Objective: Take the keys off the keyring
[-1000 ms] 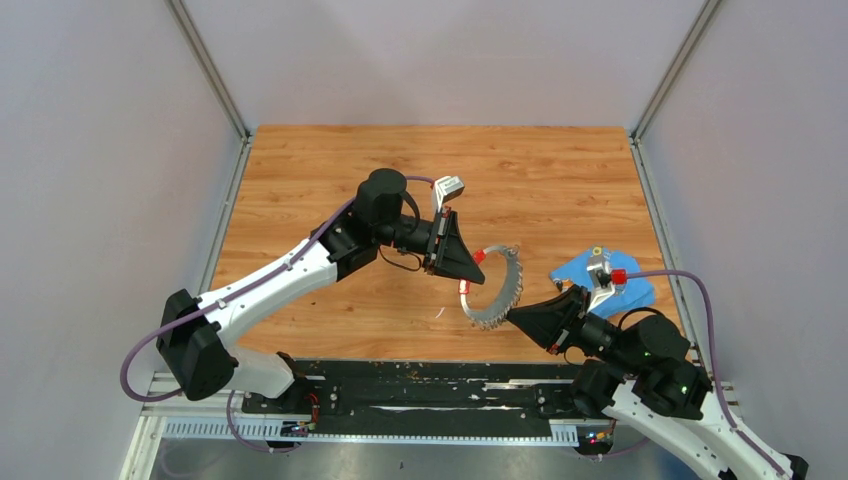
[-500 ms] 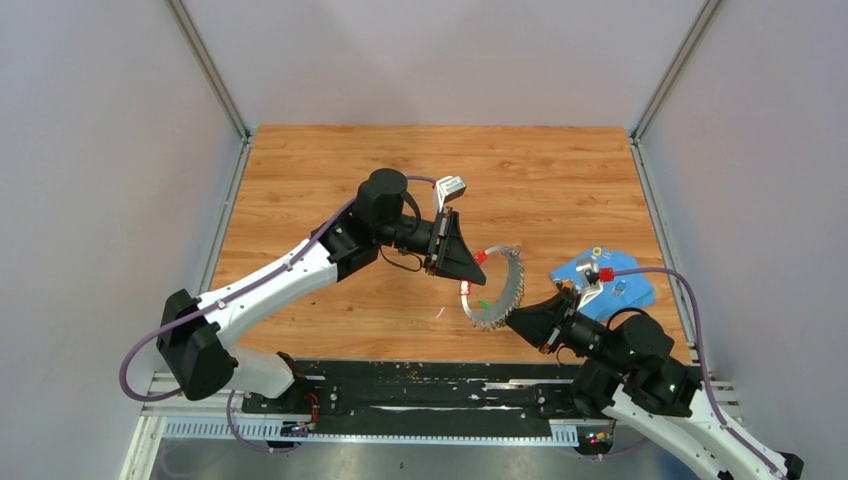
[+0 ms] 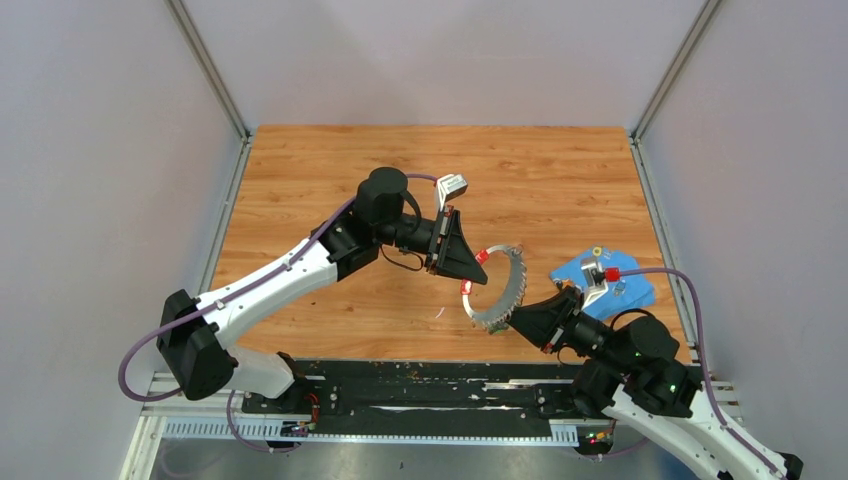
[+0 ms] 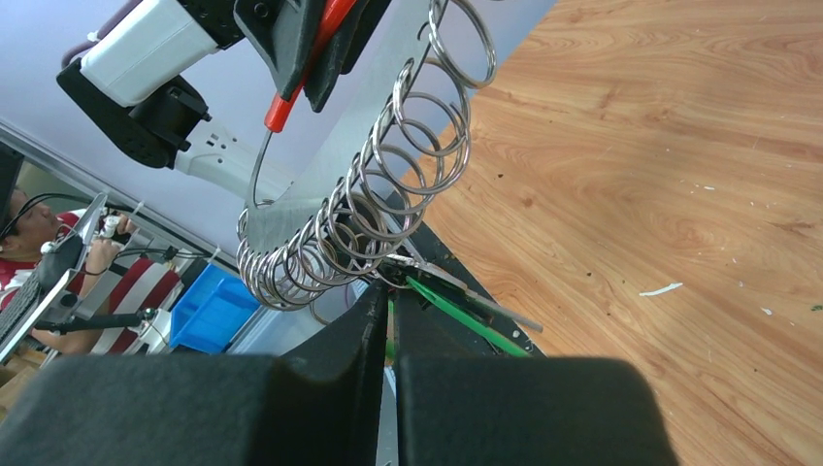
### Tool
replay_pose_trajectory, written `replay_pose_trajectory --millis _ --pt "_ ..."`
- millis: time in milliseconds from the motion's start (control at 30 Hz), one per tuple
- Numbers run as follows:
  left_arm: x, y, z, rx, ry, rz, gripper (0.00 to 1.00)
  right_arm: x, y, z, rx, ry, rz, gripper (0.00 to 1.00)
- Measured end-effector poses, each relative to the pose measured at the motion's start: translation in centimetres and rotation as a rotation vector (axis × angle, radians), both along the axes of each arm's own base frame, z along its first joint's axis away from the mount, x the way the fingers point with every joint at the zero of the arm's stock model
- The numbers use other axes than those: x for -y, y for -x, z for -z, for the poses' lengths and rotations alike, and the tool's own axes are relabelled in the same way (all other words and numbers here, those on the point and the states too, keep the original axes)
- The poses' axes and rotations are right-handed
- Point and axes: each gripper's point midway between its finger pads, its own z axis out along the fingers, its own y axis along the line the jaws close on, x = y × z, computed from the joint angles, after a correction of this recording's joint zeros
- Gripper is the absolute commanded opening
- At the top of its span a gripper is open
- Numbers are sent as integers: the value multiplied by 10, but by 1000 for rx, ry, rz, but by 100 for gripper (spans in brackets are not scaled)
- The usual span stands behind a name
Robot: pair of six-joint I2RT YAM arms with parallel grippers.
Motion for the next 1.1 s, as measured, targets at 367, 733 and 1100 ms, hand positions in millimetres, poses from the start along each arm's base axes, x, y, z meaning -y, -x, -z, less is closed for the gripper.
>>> replay_pose_trajectory --millis 367,733,1100 --pt "1 5 -2 4 5 17 0 0 7 -5 20 -19 -33 7" --pt "3 13 -7 22 18 43 0 -6 22 -3 33 -15 -121 7" --pt "3 14 -7 26 19 48 0 -6 29 -1 40 -8 -162 2"
